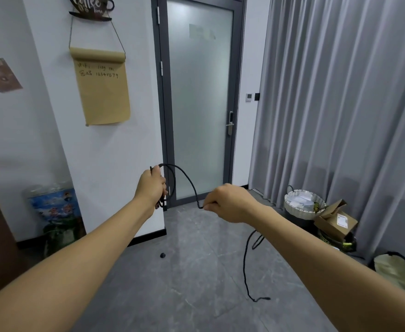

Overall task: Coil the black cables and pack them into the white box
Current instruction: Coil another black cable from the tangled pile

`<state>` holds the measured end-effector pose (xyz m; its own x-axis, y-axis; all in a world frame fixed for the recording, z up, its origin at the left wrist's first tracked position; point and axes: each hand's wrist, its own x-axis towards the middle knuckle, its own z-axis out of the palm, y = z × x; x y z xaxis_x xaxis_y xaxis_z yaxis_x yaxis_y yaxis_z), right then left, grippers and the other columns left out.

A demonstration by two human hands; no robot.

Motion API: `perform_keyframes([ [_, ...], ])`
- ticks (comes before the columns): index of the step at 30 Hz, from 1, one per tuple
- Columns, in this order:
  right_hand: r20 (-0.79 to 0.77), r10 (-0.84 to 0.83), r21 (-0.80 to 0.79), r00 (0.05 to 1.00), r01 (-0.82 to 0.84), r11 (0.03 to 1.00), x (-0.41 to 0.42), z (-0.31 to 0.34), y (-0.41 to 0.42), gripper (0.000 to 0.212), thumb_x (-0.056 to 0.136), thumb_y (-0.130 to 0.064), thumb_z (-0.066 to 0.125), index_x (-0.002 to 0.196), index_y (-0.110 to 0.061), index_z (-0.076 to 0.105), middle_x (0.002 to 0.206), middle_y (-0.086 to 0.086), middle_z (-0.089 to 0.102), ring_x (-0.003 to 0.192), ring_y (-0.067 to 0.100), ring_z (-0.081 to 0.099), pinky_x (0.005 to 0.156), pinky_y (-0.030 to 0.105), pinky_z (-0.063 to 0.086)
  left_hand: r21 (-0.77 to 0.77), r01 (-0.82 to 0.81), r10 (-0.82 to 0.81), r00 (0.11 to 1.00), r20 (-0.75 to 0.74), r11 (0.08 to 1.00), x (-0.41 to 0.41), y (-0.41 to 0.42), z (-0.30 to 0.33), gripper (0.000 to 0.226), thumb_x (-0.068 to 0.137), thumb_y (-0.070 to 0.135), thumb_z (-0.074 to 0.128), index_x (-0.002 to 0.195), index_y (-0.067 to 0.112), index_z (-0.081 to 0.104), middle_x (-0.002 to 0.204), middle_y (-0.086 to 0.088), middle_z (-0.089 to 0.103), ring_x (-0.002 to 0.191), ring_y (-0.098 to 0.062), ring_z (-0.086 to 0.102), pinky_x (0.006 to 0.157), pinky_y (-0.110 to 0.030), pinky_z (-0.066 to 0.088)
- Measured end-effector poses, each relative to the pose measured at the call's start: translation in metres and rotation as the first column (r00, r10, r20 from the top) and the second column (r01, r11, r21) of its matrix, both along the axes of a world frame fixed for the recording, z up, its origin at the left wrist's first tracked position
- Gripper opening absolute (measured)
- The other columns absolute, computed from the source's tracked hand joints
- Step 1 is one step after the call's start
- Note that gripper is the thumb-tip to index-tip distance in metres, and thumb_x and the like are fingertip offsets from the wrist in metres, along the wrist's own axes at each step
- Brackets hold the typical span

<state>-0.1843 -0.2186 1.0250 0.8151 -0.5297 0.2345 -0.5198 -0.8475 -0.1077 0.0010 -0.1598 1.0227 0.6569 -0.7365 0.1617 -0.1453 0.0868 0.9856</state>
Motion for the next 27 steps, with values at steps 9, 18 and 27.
perform_keyframes([
  [9,0.376,0.199,0.245,0.905,-0.304,0.921,0.015,0.023,0.014,0.018,0.095,-0.012,0.052,0.093,-0.007,0.069,0.085,-0.003,0.058,0.079,0.011,0.059,0.079,0.020,0.047,0.066,0.318,-0.324,0.940,0.110,0.946,-0.038,0.011,-0.006,0.041,0.104,0.029,0.027,0.078,0.005,0.048,0.058,-0.006,0.055,0.055,-0.019,0.051,0.056,-0.030,0.042],
  [18,0.607,-0.057,0.284,0.793,-0.149,0.947,0.008,0.019,0.001,0.018,0.083,-0.023,0.069,0.070,-0.016,0.060,0.062,0.000,0.055,0.055,0.008,0.042,0.058,0.020,0.038,-0.120,0.559,-0.552,0.719,-0.422,0.820,-0.050,0.018,0.002,0.036,0.104,0.032,0.028,0.075,0.016,0.043,0.048,0.007,0.030,0.039,-0.007,0.029,0.045,-0.019,0.037],
  [27,0.546,-0.073,0.362,0.834,-0.156,0.919,0.002,0.013,-0.002,0.026,0.091,-0.040,0.054,0.090,-0.015,0.058,0.068,-0.009,0.051,0.058,0.002,0.043,0.057,0.013,0.035,-0.199,0.640,-0.646,0.605,-0.465,0.743,-0.048,0.027,0.007,0.039,0.100,0.037,0.033,0.069,0.015,0.041,0.041,0.011,0.023,0.029,-0.001,0.021,0.031,-0.014,0.021],
])
